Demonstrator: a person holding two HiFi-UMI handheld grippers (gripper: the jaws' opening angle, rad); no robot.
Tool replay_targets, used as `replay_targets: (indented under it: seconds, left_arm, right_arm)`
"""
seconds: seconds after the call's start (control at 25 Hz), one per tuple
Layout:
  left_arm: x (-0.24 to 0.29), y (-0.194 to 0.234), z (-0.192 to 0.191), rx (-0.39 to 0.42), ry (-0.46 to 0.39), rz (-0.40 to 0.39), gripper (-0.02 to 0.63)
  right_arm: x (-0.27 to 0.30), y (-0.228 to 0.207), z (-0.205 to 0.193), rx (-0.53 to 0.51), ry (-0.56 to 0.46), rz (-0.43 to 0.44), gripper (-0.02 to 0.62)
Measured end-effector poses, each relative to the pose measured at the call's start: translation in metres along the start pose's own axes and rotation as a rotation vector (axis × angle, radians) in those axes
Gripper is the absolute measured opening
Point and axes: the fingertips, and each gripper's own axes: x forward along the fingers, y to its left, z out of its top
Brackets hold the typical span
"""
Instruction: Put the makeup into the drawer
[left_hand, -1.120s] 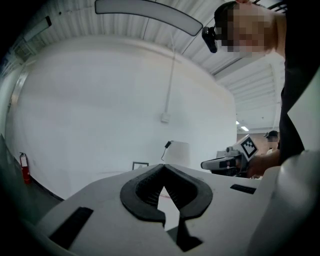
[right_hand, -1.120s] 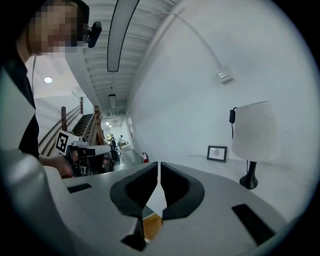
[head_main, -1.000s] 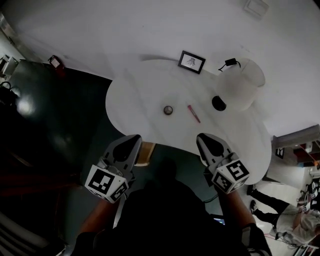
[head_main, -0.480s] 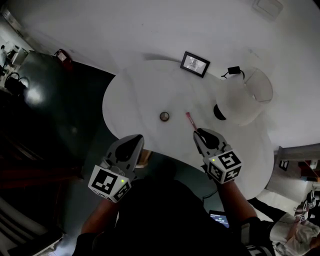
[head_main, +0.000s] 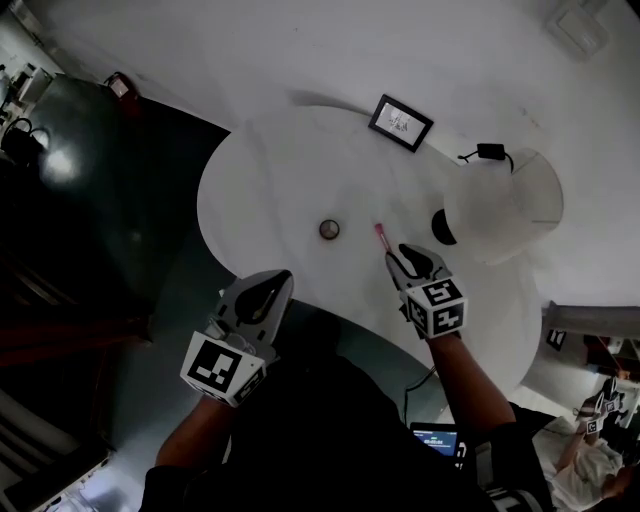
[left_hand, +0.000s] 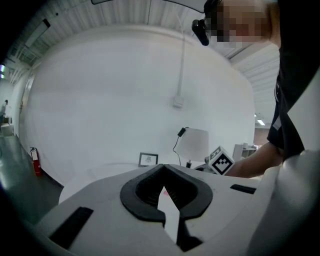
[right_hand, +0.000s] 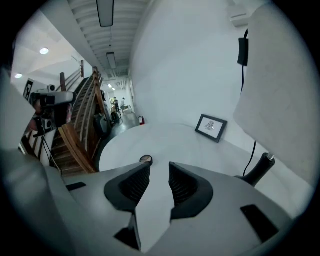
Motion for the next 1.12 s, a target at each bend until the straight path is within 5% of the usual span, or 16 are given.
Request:
replay_targets:
  seconds: [0.52,1.12]
  left_arm:
    - [0.025,0.0,-0.02,-0.048,0.005,-0.007,0.011]
    - [0.021,0.006,-0.025,-0.051,0.015,0.058,0.011]
  right_arm:
    - [0.08,-0.033,-0.068,-0.056,0.266,0.019,0.187]
    - [0.105,-0.052,-0.088,-0.085,0.386,0.047,0.15]
